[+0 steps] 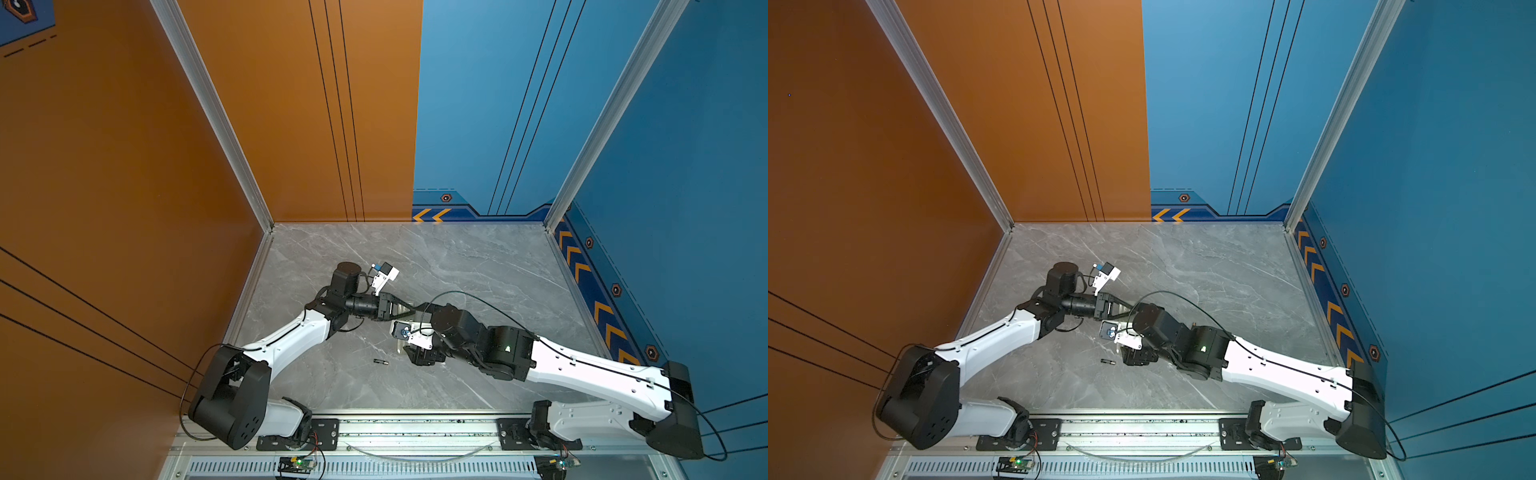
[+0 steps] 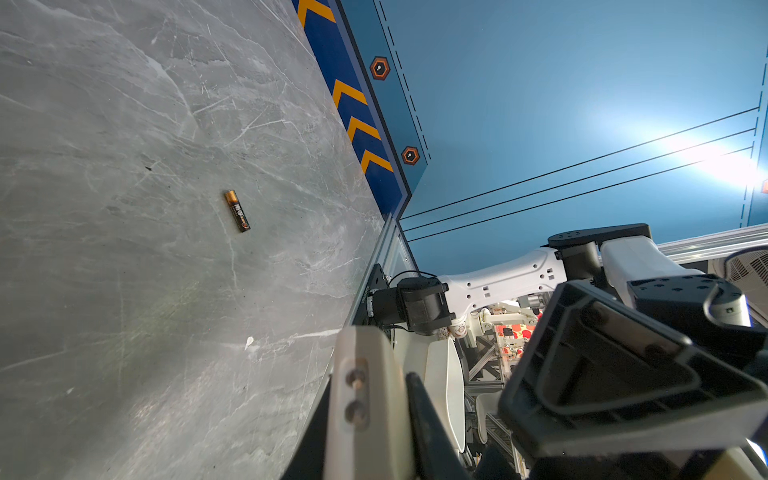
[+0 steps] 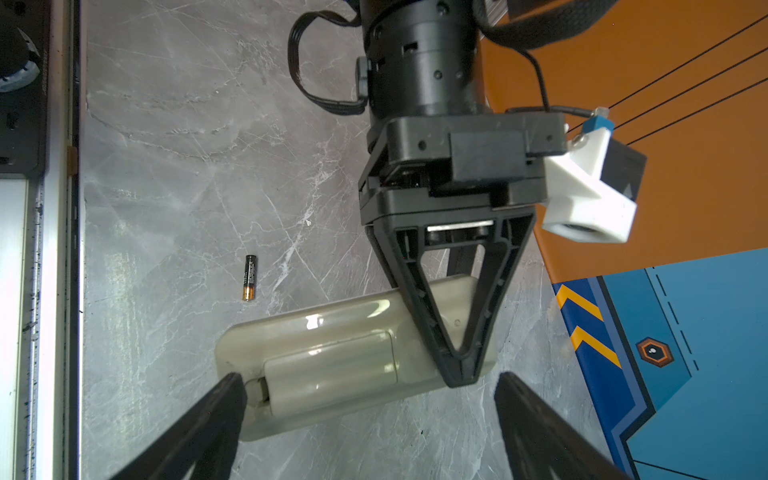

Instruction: Load the batteries into the remote control

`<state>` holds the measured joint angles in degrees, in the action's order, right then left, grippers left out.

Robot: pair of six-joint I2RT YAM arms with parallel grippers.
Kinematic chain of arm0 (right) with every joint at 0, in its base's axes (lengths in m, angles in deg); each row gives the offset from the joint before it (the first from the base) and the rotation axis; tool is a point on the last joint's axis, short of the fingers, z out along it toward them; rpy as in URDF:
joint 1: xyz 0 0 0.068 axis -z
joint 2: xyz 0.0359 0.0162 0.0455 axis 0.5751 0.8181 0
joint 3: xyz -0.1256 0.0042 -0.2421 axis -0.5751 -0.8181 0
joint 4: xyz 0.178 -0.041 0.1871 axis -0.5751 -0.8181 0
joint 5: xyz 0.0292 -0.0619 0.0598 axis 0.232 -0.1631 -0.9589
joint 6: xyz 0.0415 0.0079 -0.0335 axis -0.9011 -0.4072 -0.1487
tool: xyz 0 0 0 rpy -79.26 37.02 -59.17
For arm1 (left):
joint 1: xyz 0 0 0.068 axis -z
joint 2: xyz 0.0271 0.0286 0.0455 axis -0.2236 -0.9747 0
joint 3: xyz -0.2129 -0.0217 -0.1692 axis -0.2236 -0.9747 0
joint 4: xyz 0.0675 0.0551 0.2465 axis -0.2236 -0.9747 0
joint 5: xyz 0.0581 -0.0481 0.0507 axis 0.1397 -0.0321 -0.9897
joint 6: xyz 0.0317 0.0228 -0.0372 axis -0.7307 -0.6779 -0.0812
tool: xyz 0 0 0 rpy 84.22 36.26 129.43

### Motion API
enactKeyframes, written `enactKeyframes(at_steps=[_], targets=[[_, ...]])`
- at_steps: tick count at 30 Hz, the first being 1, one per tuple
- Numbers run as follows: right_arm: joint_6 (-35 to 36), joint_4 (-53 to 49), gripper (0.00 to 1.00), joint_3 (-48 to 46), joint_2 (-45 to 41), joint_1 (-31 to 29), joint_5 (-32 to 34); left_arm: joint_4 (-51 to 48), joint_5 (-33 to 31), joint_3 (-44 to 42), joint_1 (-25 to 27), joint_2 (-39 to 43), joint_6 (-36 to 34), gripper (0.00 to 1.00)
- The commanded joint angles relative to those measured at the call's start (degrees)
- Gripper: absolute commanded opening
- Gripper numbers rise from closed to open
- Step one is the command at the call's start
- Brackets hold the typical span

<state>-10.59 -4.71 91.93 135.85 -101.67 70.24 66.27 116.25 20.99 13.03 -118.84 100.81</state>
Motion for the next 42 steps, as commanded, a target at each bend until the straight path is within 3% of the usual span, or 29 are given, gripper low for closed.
enactKeyframes(at_steps=[1,42], targets=[[1.3,-0.5,0.91,0.5,0.2,-0.7,1.8,1.3,2.5,1.4,0.6,1.1,0.1,0.00],[3.7,-1.7,0.94,-1.2,0.3,-2.1,4.2,2.9,3.2,1.0,1.6,1.2,1.3,0.00]])
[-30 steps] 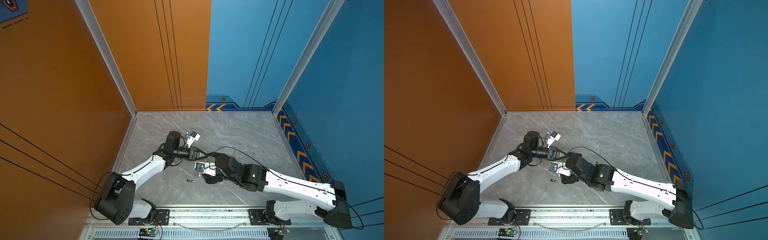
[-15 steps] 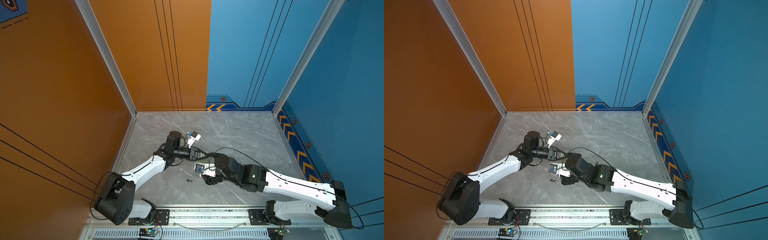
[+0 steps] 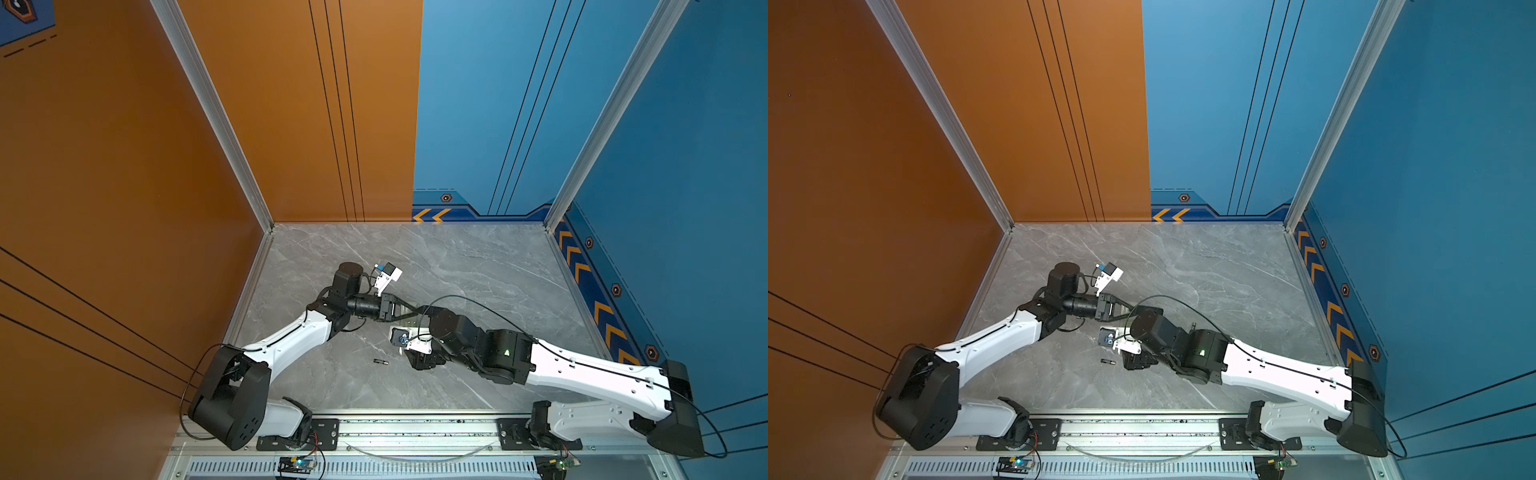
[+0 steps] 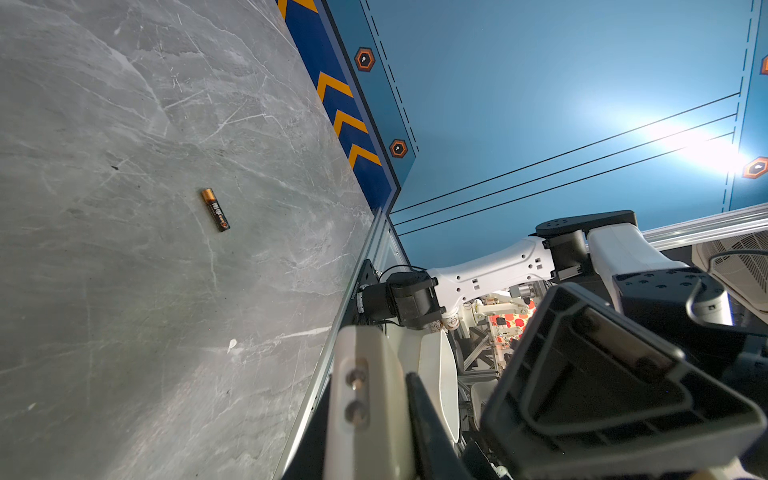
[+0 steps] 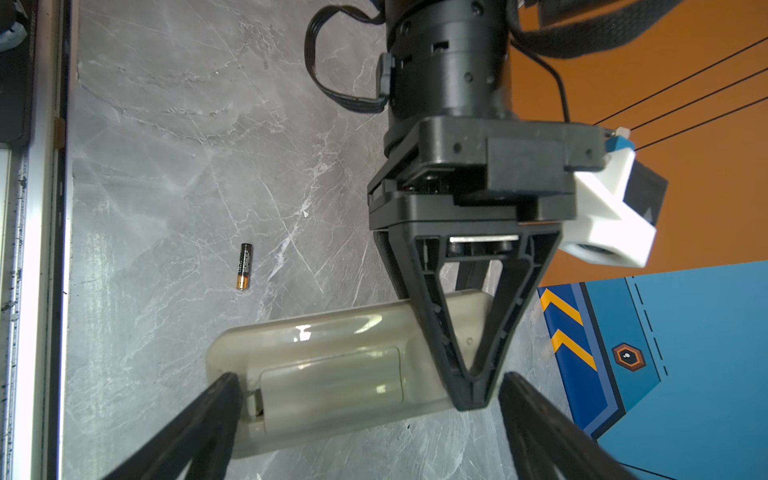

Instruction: Load the batteries into the remote control

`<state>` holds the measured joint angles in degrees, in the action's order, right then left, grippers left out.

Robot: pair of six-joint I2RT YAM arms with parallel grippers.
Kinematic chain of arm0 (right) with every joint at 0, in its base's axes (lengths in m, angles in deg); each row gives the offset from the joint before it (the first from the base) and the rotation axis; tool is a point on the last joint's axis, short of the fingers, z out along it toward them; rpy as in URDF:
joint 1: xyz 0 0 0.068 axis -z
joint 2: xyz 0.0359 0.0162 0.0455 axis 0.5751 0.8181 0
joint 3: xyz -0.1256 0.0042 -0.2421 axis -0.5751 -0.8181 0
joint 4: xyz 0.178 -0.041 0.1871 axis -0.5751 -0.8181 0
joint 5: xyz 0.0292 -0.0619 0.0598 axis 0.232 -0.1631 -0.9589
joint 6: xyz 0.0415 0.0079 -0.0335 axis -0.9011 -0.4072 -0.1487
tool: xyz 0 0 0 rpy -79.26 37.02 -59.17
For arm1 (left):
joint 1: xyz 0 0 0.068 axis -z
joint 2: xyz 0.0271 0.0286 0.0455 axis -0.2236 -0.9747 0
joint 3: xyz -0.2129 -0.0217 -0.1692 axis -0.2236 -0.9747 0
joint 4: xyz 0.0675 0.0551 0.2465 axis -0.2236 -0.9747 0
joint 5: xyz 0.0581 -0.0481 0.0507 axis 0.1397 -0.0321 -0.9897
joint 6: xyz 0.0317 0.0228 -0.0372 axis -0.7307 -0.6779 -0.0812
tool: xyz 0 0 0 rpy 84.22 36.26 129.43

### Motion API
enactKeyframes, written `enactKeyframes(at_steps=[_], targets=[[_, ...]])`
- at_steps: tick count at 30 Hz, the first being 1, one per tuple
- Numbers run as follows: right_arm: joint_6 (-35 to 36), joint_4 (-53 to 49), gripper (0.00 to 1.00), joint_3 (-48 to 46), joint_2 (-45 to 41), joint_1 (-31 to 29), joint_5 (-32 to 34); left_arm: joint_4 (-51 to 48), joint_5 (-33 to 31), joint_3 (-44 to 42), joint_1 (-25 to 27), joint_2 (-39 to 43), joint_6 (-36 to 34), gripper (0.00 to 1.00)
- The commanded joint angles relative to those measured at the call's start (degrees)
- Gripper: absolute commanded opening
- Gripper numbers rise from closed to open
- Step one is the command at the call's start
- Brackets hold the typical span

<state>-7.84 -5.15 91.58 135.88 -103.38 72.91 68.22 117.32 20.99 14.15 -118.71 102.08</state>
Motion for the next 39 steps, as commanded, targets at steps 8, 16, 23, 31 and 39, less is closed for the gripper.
enactKeyframes(at_steps=[8,16,23,31,39], targets=[[1.3,-1.3,0.94,-1.0,0.4,-0.4,1.6,1.2,2.1,1.0,0.5,1.0,0.3,0.00],[1.4,-1.3,0.94,-1.1,0.9,-0.4,1.5,1.9,2.3,0.9,0.5,1.0,0.8,0.00],[1.9,-1.3,0.94,-1.1,1.4,-0.4,3.1,2.1,2.3,0.9,0.5,1.1,0.9,0.00],[1.3,-0.9,0.94,-0.4,3.1,-0.4,5.9,2.1,2.3,0.9,0.5,1.2,0.9,0.00],[1.4,0.1,0.93,-0.5,2.7,-0.3,8.4,2.1,2.2,0.9,0.6,1.0,1.0,0.00]])
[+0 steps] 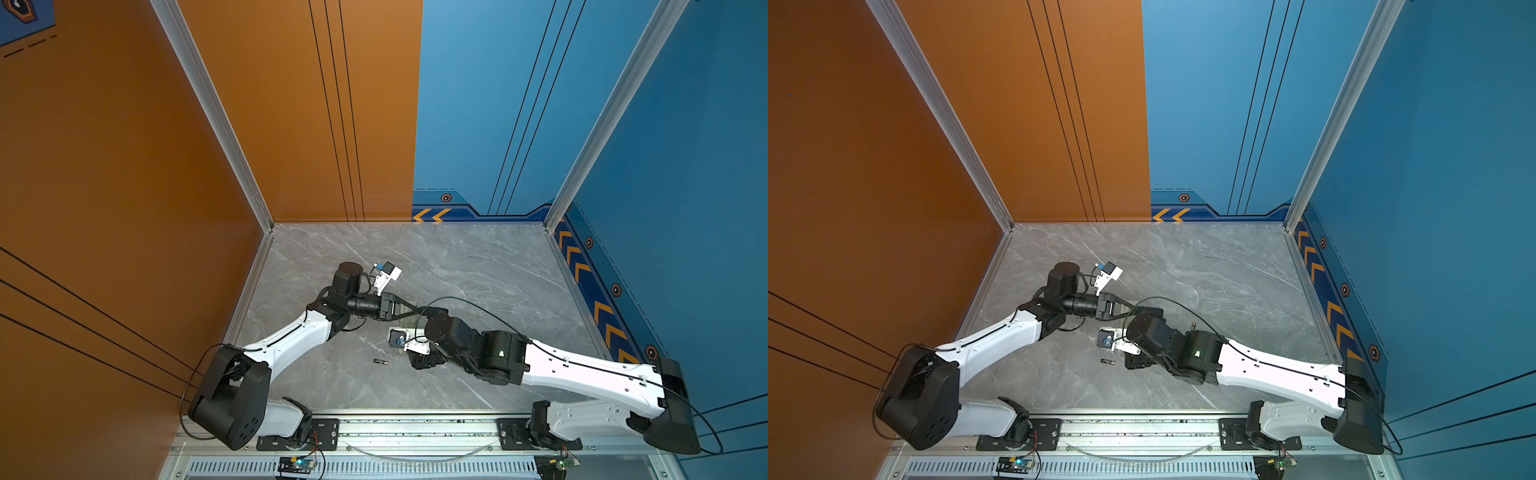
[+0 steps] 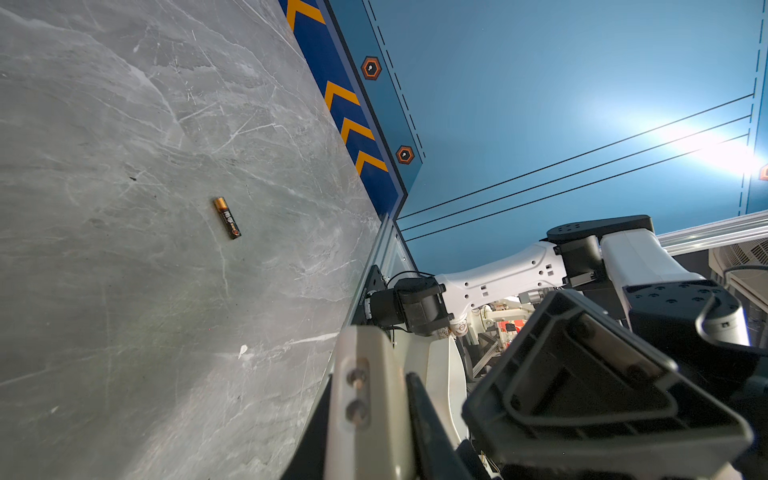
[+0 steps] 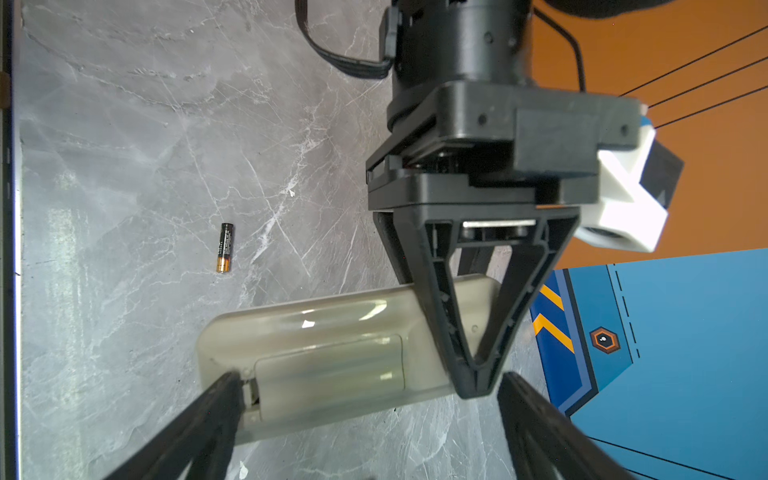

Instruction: Load the batteries into the remote control

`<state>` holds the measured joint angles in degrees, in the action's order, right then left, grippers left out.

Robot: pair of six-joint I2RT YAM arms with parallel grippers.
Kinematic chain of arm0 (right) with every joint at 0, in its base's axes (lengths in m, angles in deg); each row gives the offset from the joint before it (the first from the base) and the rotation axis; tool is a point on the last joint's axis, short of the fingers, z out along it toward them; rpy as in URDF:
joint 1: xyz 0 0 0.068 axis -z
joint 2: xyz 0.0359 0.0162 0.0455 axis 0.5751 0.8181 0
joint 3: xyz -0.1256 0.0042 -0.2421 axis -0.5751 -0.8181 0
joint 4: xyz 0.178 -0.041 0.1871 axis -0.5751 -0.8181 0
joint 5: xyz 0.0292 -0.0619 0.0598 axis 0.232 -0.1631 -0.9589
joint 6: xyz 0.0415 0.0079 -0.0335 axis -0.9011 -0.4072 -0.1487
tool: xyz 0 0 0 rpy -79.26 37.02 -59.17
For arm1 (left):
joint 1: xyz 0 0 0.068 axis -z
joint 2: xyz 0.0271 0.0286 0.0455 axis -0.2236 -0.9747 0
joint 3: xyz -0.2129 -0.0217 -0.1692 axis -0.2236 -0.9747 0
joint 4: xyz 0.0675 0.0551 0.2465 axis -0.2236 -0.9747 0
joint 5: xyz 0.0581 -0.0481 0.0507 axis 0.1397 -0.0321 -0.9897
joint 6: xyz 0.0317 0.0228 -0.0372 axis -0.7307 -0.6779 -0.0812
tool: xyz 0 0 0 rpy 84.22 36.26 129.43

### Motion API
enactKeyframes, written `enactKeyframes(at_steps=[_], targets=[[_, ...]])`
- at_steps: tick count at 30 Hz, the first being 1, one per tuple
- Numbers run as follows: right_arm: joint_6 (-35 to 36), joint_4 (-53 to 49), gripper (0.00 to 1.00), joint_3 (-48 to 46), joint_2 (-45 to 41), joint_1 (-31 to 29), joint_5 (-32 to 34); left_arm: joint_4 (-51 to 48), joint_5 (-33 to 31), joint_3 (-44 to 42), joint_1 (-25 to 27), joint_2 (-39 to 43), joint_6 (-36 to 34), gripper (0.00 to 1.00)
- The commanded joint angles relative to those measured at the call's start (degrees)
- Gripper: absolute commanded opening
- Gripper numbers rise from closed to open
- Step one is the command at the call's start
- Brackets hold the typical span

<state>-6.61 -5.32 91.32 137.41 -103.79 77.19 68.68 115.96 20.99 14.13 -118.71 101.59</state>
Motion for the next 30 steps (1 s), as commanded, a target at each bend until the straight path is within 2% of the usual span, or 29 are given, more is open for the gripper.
enactKeyframes(at_steps=[1,30], targets=[[0.2,0.4,0.93,-0.2,1.0,0.1,4.3,1.6,3.6,0.9,0.6,1.0,1.4,0.00],[1.2,2.9,0.92,-1.6,-1.1,-0.5,6.8,1.7,2.9,0.7,-0.1,-0.2,2.2,0.00]])
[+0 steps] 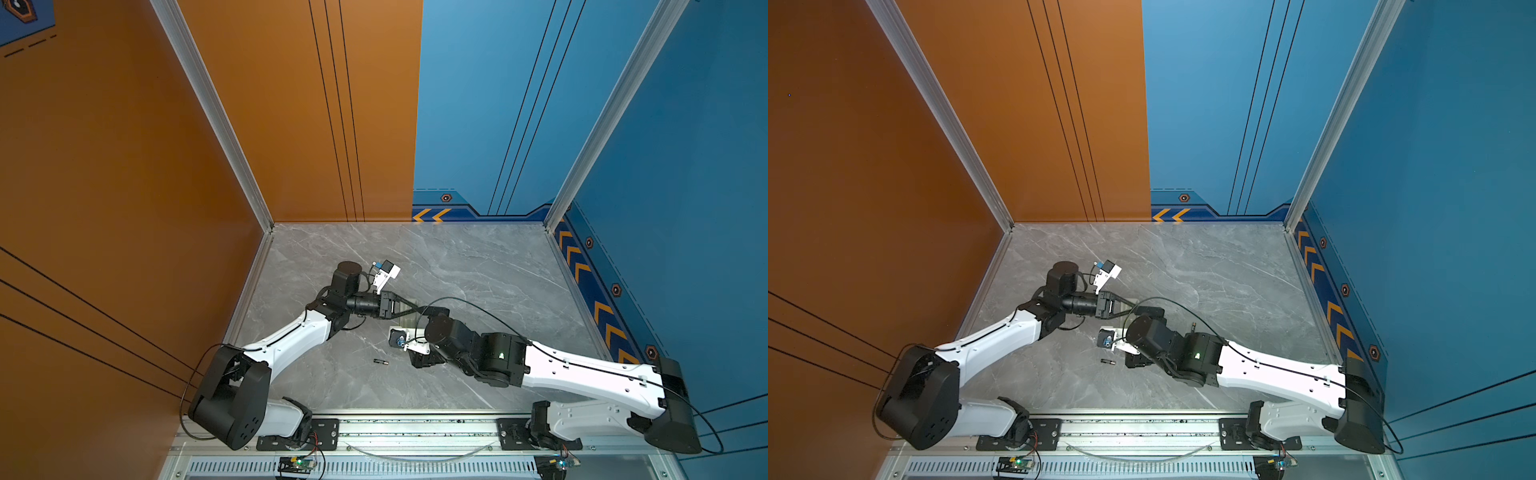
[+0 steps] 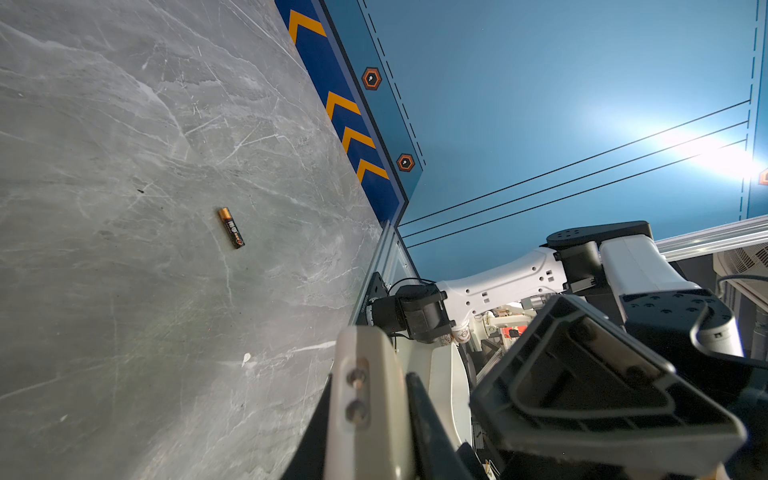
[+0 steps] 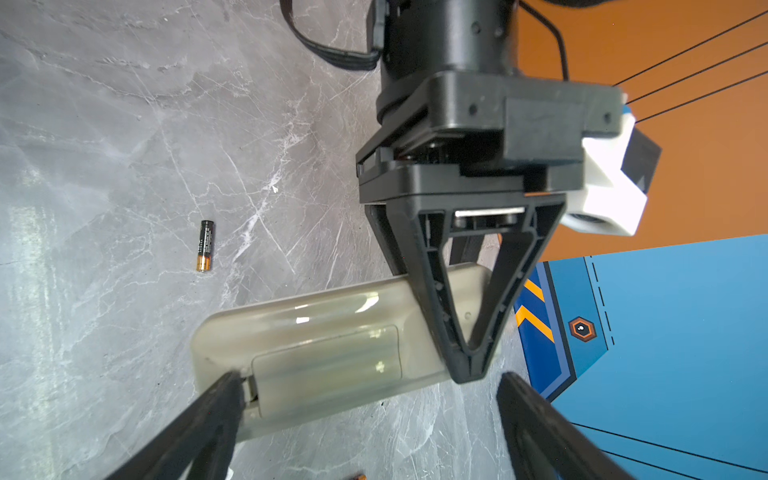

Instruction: Load the batteries into the remote control

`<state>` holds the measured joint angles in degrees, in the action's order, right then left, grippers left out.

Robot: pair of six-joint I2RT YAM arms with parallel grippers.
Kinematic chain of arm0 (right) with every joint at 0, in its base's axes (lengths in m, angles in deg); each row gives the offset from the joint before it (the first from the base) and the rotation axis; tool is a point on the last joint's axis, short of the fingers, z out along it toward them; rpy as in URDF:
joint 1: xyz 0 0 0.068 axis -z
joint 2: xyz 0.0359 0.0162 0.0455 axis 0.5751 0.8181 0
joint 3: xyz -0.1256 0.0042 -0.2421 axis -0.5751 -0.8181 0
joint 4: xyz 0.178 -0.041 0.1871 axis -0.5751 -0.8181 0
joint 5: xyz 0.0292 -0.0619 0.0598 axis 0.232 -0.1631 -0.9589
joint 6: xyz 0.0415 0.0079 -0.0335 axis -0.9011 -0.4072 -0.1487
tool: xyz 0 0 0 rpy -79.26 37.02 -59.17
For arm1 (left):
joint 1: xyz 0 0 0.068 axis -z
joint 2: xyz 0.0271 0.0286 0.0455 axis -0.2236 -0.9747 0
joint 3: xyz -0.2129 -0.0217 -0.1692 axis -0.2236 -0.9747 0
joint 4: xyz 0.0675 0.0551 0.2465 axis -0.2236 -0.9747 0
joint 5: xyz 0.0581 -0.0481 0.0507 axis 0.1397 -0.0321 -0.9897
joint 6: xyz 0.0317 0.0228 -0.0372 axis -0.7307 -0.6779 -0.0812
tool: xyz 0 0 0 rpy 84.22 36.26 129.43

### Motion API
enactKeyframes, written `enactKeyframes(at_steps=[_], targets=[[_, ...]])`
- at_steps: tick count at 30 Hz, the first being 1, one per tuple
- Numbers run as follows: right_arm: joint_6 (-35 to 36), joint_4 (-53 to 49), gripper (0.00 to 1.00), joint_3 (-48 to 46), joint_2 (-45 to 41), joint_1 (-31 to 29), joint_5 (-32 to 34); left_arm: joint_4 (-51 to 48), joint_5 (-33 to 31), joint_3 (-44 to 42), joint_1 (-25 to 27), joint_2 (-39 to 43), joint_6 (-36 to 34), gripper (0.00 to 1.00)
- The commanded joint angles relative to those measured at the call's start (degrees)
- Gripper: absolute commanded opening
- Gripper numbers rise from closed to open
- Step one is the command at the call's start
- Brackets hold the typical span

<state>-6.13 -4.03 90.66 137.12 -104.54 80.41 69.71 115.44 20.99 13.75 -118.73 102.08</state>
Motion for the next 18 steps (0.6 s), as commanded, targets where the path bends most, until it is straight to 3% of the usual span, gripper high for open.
enactKeyframes(at_steps=[1,18], targets=[[0.7,1.7,0.92,-1.0,-0.9,0.3,3.6,0.6,3.4,0.7,0.3,-0.1,1.7,0.00],[0.7,1.8,0.92,-1.2,-1.7,0.0,3.8,0.6,3.3,0.7,0.0,-0.2,1.9,0.00]])
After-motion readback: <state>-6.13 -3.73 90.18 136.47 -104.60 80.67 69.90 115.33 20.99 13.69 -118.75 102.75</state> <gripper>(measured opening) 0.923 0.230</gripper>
